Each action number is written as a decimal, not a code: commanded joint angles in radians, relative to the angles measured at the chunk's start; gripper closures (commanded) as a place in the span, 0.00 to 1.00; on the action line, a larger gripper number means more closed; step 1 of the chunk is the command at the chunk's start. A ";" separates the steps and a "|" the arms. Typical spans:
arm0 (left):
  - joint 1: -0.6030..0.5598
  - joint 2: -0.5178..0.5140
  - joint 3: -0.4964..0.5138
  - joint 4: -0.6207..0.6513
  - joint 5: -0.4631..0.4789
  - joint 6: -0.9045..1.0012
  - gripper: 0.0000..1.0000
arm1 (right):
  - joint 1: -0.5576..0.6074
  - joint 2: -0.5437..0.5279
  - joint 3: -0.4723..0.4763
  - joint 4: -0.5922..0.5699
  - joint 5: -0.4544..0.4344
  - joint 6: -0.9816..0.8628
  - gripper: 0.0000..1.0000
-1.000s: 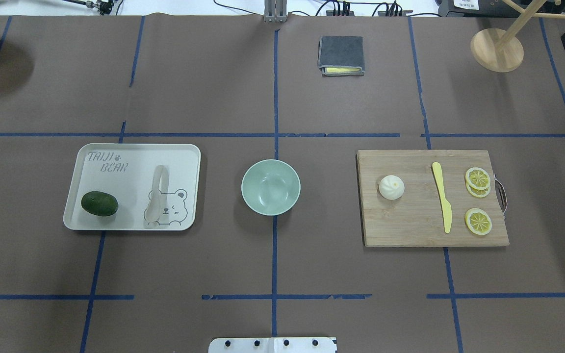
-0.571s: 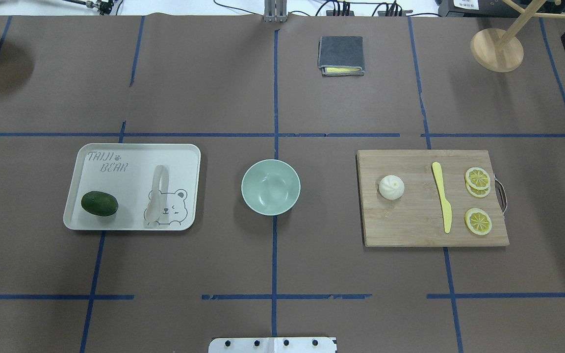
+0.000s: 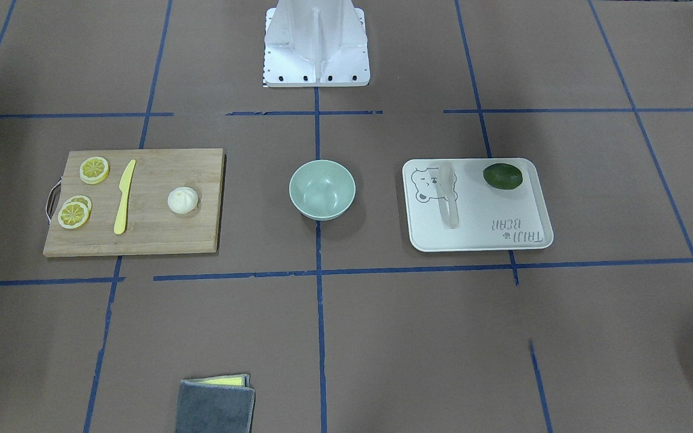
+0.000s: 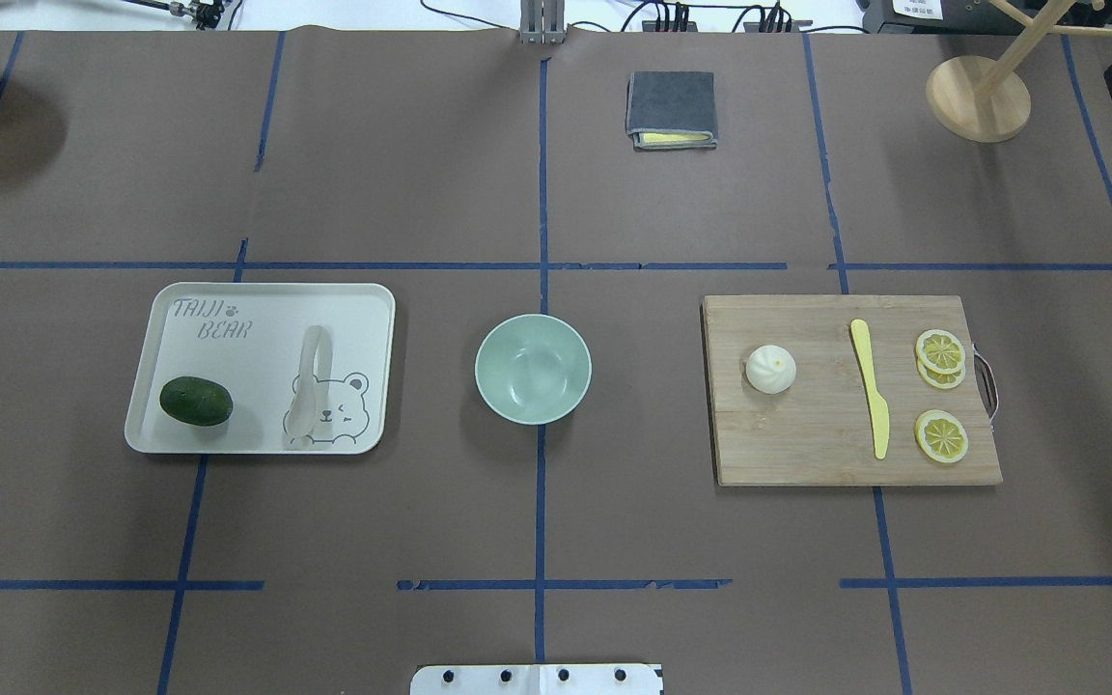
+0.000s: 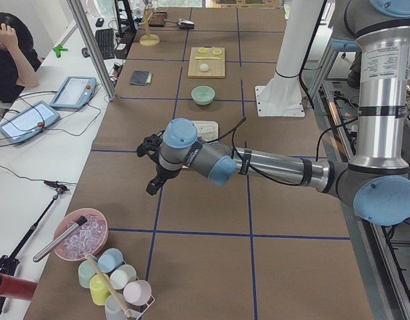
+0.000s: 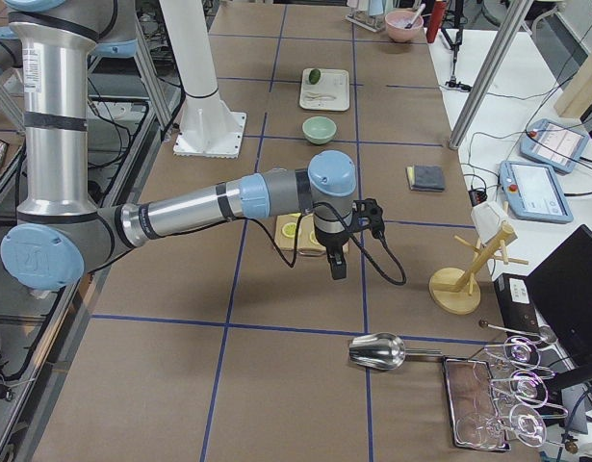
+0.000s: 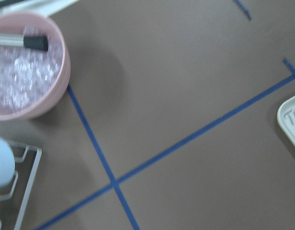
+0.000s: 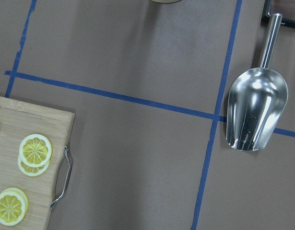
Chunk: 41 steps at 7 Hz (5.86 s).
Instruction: Put spoon and bun in bowl
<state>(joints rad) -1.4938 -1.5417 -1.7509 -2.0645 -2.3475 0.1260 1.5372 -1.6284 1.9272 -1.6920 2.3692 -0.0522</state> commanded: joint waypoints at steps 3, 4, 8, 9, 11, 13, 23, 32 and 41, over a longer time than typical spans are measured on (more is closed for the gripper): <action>0.207 -0.133 0.051 -0.364 0.008 -0.437 0.00 | 0.000 0.002 -0.001 0.002 -0.001 0.005 0.00; 0.293 -0.158 0.048 -0.361 0.067 -0.477 0.00 | 0.000 -0.004 -0.007 0.029 -0.001 0.006 0.00; 0.588 -0.225 -0.018 -0.106 0.393 -0.784 0.00 | 0.001 -0.016 -0.031 0.072 0.002 0.008 0.00; 0.642 -0.286 -0.018 0.014 0.462 -0.883 0.00 | 0.001 -0.018 -0.033 0.072 0.002 0.008 0.00; 0.801 -0.319 -0.009 0.026 0.597 -1.196 0.04 | 0.001 -0.018 -0.037 0.072 0.004 0.008 0.00; 0.884 -0.322 0.005 0.027 0.649 -1.259 0.06 | 0.001 -0.018 -0.042 0.074 0.002 0.008 0.00; 0.942 -0.322 0.042 0.026 0.674 -1.312 0.45 | 0.001 -0.016 -0.044 0.074 0.004 0.008 0.00; 0.928 -0.513 0.004 0.273 0.671 -1.604 1.00 | 0.001 -0.016 -0.043 0.074 0.004 0.009 0.00; 1.024 -0.828 0.218 0.360 0.763 -2.019 1.00 | 0.001 -0.018 -0.045 0.074 0.004 0.009 0.00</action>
<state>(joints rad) -0.4777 -2.3682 -1.5311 -1.7031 -1.5868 -1.8958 1.5386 -1.6459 1.8824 -1.6183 2.3731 -0.0430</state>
